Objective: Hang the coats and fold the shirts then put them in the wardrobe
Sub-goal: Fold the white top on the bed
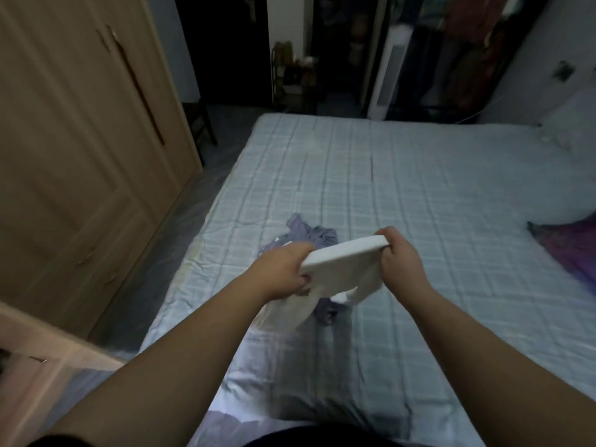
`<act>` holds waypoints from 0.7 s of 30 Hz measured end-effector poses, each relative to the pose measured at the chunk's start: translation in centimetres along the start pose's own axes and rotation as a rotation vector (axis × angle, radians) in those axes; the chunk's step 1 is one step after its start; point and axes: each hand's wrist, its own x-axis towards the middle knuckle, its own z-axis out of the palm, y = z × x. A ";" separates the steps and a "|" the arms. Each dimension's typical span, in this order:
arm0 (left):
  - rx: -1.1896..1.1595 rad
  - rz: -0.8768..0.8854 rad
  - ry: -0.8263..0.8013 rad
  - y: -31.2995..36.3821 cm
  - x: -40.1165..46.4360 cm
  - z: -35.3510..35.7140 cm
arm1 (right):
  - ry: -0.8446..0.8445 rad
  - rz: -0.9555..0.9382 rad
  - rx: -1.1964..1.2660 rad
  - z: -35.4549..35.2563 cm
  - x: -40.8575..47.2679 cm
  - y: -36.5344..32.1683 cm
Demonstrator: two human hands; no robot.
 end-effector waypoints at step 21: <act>-0.711 0.054 0.299 21.9 12.5 3.4 | -0.096 0.067 0.011 -17.4 4.7 11.2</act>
